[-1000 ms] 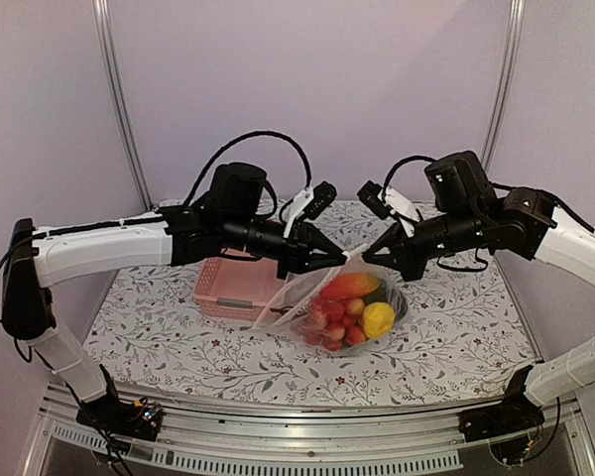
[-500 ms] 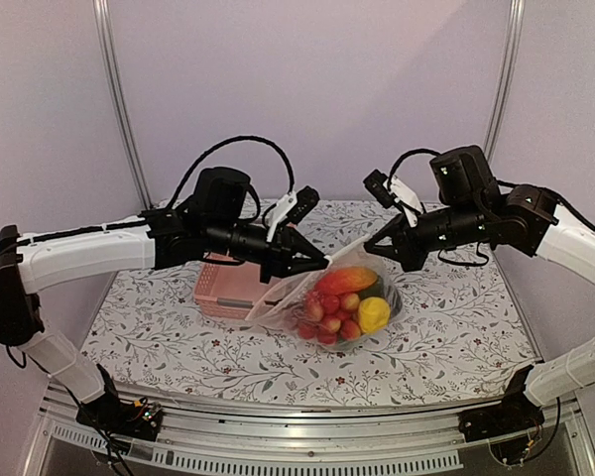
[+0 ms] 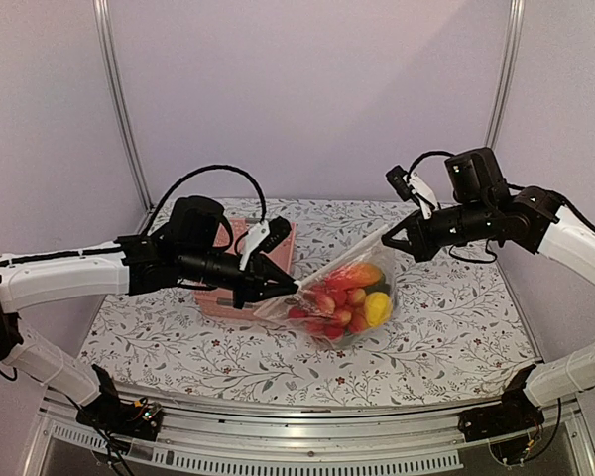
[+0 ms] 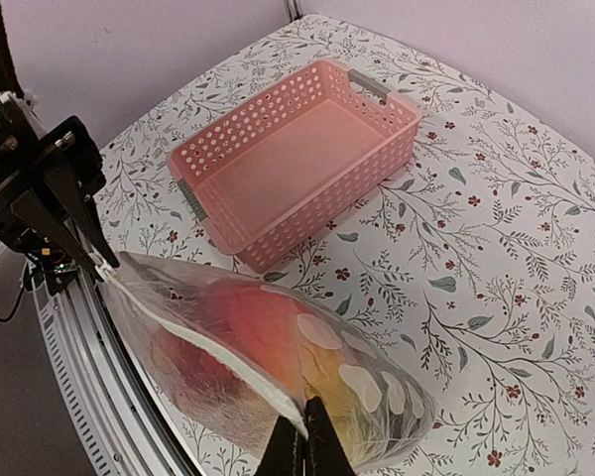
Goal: Place the food in the zip-top bag and seal the zipper
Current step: Zip the zipper of the food storage bag.
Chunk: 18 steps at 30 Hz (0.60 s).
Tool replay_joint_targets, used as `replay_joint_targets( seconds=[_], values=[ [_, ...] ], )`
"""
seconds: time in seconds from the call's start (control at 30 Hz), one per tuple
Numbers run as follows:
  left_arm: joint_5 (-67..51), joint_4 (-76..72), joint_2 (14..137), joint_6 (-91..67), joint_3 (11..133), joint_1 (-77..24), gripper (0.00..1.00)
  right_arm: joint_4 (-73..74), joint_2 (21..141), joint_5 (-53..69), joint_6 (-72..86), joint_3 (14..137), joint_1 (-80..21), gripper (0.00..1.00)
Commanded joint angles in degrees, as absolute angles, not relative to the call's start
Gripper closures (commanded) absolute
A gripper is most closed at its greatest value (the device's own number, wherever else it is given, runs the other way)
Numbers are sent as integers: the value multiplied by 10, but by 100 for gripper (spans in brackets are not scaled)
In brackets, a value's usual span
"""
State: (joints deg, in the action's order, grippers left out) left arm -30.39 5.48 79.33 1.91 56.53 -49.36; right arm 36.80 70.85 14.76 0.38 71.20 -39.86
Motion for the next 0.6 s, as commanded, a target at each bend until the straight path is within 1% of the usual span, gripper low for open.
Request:
replay_joint_targets(
  seconds=[0.0,0.4,0.57],
  values=[
    [-290,114,761,13,508,-481,95,331,700,99,37,711,-357,100],
    [-259,115,693,1,438,-477,94,323,727,100,52,713,-355,100],
    [-253,107,686,-21,431,-477,94,310,735,146,52,708,-355,100]
  ],
)
